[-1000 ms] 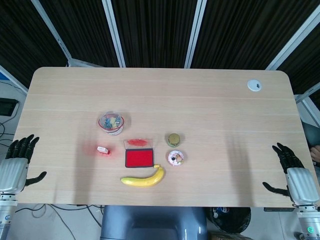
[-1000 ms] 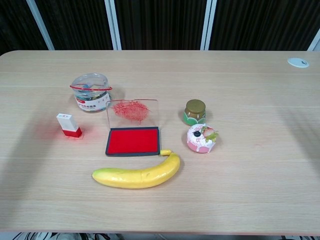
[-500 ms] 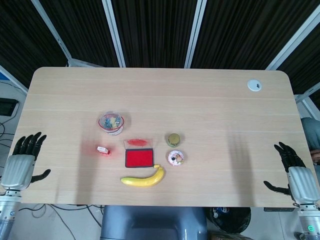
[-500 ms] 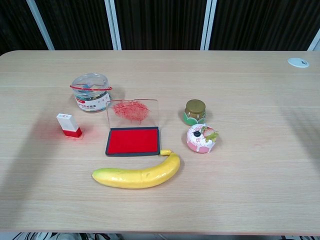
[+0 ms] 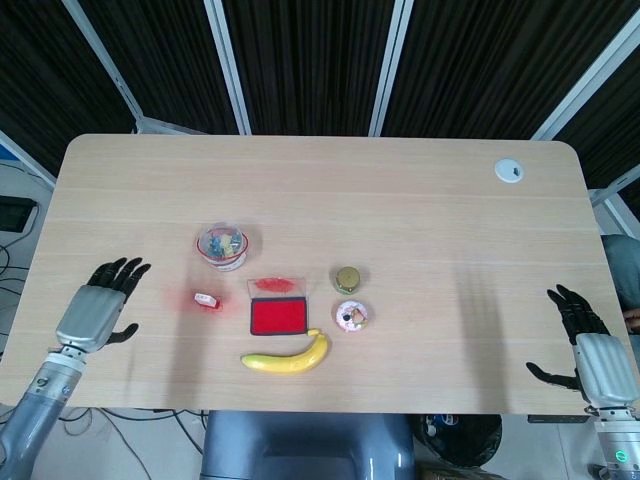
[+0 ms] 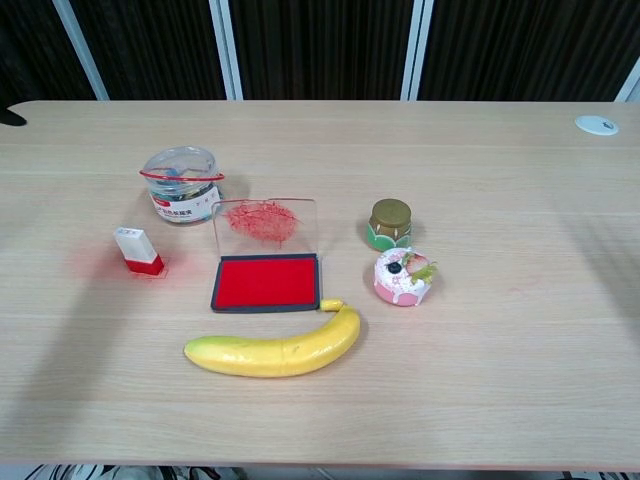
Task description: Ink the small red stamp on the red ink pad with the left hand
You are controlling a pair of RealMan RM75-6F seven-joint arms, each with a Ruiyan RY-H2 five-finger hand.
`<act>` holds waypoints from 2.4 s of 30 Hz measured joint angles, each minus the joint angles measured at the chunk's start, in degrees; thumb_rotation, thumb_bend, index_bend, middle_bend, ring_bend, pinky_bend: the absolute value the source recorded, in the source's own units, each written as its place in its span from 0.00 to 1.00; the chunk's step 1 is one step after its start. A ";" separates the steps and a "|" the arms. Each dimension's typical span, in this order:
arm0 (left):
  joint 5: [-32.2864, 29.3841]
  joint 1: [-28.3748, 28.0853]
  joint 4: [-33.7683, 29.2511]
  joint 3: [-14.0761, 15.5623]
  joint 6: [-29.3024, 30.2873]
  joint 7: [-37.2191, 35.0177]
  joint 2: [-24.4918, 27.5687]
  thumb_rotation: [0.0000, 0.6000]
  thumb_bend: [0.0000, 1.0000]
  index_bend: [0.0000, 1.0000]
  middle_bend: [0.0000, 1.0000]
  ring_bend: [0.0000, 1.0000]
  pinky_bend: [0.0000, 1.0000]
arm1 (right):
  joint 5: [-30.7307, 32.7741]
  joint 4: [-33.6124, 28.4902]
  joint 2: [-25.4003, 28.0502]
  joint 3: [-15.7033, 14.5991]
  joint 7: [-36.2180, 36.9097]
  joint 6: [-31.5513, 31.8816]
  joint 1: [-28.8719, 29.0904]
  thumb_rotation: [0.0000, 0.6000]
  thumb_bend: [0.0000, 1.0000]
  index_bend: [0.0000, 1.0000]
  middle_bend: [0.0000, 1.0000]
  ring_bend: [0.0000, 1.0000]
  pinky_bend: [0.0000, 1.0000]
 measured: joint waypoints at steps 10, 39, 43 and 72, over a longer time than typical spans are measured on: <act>-5.02 -7.24 4.21 -1.46 -7.53 7.56 -5.90 1.00 0.21 0.23 0.22 0.14 0.23 | 0.30 -0.23 0.23 -0.03 0.48 -0.49 0.06 1.00 0.16 0.00 0.00 0.00 0.18; -12.58 -15.30 13.36 -0.38 -12.06 13.68 -17.06 1.00 0.26 0.38 0.36 0.20 0.28 | 0.78 -0.74 0.63 0.22 1.94 -1.01 0.22 1.00 0.16 0.00 0.00 0.00 0.18; -12.96 -15.59 14.06 -0.08 -11.92 13.77 -17.72 1.00 0.28 0.40 0.38 0.21 0.28 | 0.79 -0.75 0.62 0.24 2.01 -1.01 0.22 1.00 0.16 0.00 0.00 0.00 0.18; -13.16 -16.89 17.46 1.92 -10.98 12.20 -20.15 1.00 0.33 0.45 0.43 0.22 0.28 | 0.77 -0.82 0.58 0.33 2.15 -0.82 0.15 1.00 0.16 0.00 0.00 0.00 0.18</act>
